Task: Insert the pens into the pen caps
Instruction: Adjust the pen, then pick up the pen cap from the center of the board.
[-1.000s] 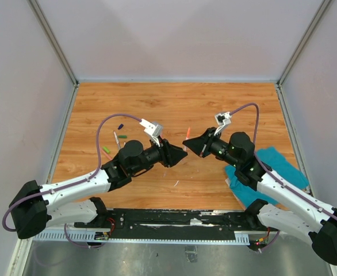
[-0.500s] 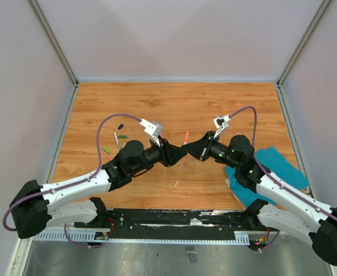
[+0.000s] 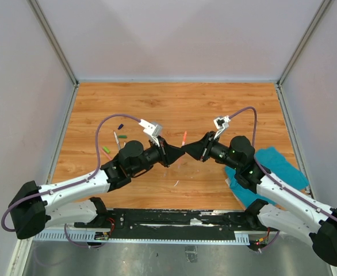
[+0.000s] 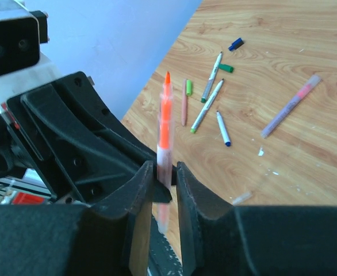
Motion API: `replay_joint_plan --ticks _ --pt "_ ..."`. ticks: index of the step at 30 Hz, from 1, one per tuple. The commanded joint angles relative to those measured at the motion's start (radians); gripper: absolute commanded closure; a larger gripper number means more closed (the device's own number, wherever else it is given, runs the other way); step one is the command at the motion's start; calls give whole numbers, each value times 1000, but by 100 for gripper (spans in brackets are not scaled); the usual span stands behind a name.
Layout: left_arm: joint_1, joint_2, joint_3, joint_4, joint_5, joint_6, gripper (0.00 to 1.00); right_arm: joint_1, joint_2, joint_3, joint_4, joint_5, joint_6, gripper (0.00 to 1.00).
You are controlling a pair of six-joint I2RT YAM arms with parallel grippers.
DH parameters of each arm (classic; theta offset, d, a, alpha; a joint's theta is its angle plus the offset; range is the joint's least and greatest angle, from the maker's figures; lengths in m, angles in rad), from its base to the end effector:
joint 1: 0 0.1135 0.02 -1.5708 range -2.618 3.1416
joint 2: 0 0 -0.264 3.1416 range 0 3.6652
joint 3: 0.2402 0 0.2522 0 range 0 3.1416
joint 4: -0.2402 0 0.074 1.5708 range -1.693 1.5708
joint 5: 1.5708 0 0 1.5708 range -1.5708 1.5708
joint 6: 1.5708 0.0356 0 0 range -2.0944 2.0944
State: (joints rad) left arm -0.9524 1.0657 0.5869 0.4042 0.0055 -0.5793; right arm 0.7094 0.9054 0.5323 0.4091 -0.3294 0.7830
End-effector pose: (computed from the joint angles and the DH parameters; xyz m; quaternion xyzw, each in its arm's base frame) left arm 0.1428 -0.2010 0.2768 0.1378 0.7199 -0.4730 0.4889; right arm 0.1553 0.1485 0.2916 -0.0927 0.6887 0.5656 0.4440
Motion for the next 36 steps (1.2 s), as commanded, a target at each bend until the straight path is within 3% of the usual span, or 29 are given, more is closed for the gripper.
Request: replay_joint_plan --ticks 1,8,14,19,22,26,29,33,36 --pt "1 -59 13 -59 -112 42 99 12 -47 31 -89 43 -98 75" --pt "1 -150 8 -208 -207 112 100 10 -95 74 -316 162 -313 68" --pt "1 -223 13 -342 -283 145 100 12 -47 125 -476 167 -408 66" --pt "1 -300 15 -437 -393 156 100 16 20 158 -527 123 -514 61" --pt "1 -341 21 -489 -434 170 100 18 36 174 -525 129 -607 53" --pt "2 -376 21 -550 -463 177 99 18 15 161 -462 116 -812 47" --pt "1 -395 6 -560 -461 164 100 18 -5 127 -420 57 -969 49" --pt "5 -397 -9 -548 -450 154 100 49 -16 147 -479 17 -1151 43" --pt "72 -373 -15 -544 -380 140 100 66 1 187 -534 -16 -1226 42"
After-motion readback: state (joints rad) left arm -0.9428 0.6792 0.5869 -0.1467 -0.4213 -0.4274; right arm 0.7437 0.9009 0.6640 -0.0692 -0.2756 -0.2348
